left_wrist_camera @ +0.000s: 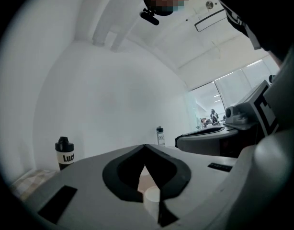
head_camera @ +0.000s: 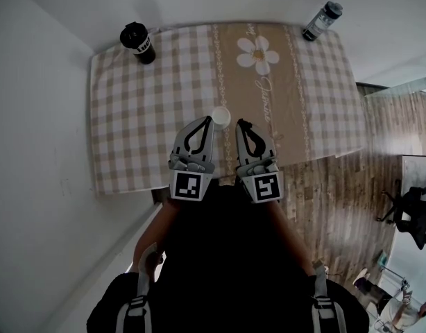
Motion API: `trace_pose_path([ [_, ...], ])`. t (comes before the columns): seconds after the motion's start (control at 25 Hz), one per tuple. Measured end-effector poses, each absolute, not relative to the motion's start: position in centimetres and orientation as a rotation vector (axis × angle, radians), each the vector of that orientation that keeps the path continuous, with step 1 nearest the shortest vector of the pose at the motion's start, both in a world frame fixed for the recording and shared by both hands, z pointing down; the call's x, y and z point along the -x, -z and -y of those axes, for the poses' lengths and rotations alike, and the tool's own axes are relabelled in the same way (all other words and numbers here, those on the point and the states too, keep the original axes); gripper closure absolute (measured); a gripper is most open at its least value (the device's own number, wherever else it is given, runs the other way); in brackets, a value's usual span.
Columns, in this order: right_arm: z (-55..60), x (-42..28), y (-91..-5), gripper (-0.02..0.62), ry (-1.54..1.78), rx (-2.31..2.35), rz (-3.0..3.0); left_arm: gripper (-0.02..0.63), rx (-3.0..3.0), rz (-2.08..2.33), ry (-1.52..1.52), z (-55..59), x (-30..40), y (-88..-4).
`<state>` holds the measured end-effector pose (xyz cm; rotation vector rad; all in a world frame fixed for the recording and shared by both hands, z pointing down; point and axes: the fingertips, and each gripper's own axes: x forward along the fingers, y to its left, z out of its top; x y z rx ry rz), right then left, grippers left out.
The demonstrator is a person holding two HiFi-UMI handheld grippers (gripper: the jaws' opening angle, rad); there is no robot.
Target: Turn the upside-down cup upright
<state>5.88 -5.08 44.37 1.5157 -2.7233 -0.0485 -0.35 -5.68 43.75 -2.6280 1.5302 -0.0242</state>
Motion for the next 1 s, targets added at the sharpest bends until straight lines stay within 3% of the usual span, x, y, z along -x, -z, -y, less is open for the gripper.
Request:
trace_pose_path([
  [1.0,4.4,-4.6,-46.0,0.597,-0.038,-1.425,2.738,0.618,2.686,-1.499,0.072,5.0,-0.4,-45.6],
])
